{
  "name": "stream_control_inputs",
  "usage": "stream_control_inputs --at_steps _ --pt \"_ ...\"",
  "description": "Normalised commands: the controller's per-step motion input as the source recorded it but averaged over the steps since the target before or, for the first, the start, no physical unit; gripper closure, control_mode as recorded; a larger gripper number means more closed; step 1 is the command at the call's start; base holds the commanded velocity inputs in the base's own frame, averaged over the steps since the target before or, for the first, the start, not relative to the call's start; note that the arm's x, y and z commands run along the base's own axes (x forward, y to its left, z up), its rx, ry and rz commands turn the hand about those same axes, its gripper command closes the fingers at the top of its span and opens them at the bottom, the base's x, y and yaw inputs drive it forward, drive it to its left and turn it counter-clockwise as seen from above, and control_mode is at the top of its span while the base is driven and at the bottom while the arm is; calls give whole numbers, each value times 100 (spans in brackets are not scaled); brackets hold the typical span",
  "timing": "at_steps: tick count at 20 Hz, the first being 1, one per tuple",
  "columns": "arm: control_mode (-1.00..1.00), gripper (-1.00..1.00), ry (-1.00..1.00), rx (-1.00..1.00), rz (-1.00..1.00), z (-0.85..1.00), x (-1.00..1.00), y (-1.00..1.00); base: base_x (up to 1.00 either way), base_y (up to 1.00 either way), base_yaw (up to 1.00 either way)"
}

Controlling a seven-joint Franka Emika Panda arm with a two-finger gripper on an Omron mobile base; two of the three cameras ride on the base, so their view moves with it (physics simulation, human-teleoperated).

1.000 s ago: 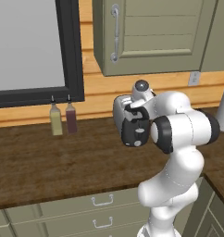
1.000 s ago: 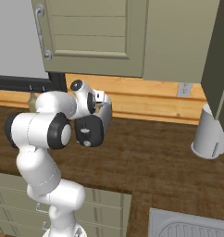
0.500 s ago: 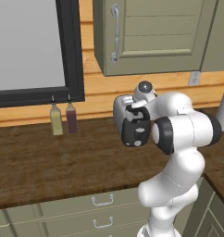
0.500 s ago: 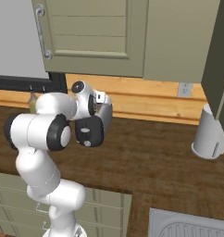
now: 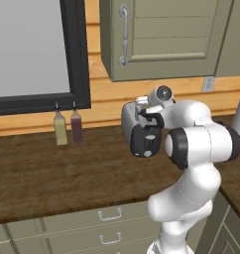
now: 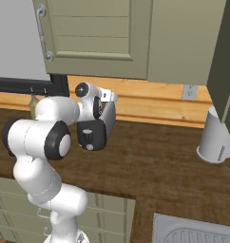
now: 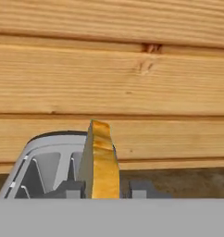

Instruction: Start the toaster. Once the lever pops up, take the bread to the plate on the dining counter.

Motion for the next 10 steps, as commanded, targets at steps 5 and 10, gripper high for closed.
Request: stream_control_inputs --at_steps 5,10 --pt "-100 100 -13 7 0 93 -9 -23 0 0 0" --pt "-100 100 9 20 3 77 -64 -13 0 0 0"
